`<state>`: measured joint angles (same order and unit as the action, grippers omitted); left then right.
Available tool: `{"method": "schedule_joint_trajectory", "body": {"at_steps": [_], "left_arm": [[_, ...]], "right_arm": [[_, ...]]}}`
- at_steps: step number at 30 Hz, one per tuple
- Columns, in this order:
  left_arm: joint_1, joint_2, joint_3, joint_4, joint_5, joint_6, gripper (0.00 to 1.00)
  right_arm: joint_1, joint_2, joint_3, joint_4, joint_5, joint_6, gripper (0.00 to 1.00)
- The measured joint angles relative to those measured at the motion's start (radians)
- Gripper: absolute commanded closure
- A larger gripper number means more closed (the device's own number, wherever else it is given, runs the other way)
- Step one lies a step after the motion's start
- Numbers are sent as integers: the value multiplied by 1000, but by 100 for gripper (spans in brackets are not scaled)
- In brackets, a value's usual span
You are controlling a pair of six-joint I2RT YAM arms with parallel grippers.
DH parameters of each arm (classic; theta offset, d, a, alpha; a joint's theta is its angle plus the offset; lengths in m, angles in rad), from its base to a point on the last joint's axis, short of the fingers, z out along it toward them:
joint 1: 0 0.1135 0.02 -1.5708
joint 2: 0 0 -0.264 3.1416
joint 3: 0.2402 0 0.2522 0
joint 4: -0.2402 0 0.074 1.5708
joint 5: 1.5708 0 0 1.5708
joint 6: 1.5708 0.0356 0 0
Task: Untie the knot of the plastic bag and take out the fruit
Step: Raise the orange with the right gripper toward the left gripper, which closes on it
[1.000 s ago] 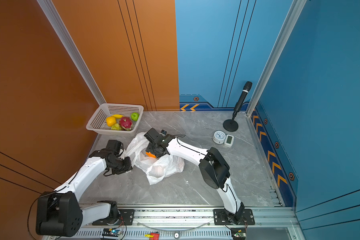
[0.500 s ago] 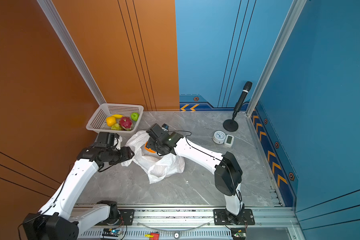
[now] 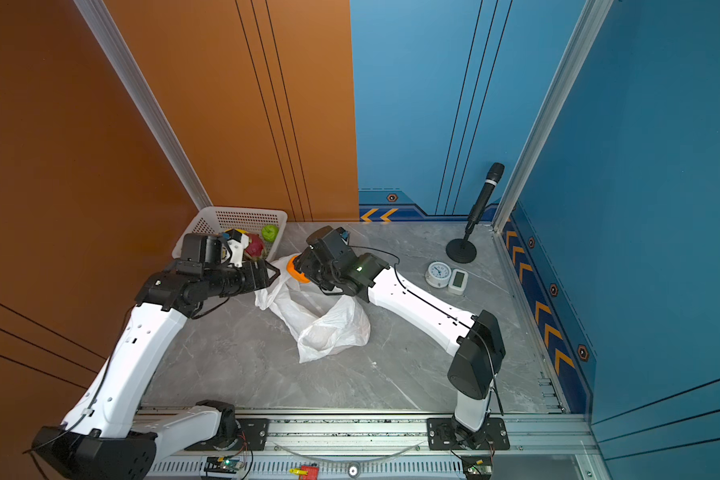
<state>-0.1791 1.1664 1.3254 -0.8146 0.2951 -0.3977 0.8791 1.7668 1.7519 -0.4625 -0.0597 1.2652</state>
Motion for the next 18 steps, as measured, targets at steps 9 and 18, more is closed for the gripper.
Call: {"method": "schedule_joint_trajectory", "body": {"at_steps": [9,18], "left_arm": [[-130,-24,-32,255,58,150,6],[-195,-39,-93,516,112,217,3]], "right_arm": [[-50,-127,-34,75,-76,103,48],[-74,-245,-157,192,-74,193,48]]}}
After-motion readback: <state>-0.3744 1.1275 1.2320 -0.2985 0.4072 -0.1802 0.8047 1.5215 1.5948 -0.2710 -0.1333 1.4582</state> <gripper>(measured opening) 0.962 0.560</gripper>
